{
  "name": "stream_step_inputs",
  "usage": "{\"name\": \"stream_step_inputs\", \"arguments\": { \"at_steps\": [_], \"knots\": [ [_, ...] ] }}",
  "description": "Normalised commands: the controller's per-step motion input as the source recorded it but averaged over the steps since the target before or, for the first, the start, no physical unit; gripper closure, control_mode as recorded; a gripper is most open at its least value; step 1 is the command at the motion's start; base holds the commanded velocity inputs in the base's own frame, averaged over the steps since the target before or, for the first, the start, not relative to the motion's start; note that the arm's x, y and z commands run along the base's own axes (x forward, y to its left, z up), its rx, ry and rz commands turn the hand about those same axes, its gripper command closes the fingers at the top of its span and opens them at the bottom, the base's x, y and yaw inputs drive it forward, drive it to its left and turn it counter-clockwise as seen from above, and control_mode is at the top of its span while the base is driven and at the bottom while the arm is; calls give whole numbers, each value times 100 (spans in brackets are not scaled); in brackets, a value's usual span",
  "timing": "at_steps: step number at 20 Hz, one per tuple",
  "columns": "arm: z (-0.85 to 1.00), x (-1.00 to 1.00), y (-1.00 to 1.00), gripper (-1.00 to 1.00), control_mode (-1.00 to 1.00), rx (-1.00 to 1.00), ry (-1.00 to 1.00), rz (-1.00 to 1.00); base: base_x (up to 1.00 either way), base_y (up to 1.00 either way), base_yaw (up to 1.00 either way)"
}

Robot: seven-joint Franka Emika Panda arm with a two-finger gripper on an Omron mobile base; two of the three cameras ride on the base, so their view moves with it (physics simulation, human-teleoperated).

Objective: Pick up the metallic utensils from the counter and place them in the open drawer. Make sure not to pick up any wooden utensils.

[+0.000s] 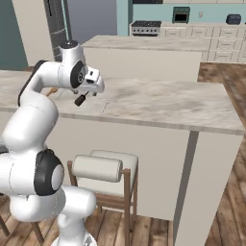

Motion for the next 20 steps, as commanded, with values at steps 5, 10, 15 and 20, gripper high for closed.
{"name": "stream_step_inputs", "arguments": {
  "at_steps": [5, 10, 15, 20],
  "knots": [
    [-1, 46, -3, -100, -100, -7, 10, -7, 0, 0, 0],
    [-16, 24, -9, -100, -100, 0, 3, -3, 0, 0, 0],
    [-7, 0, -6, -100, -100, 0, 2, 0, 0, 0, 0],
    [-36, 2, -20, -100, -100, 0, 12, 0, 0, 0, 0]
  ]
}}
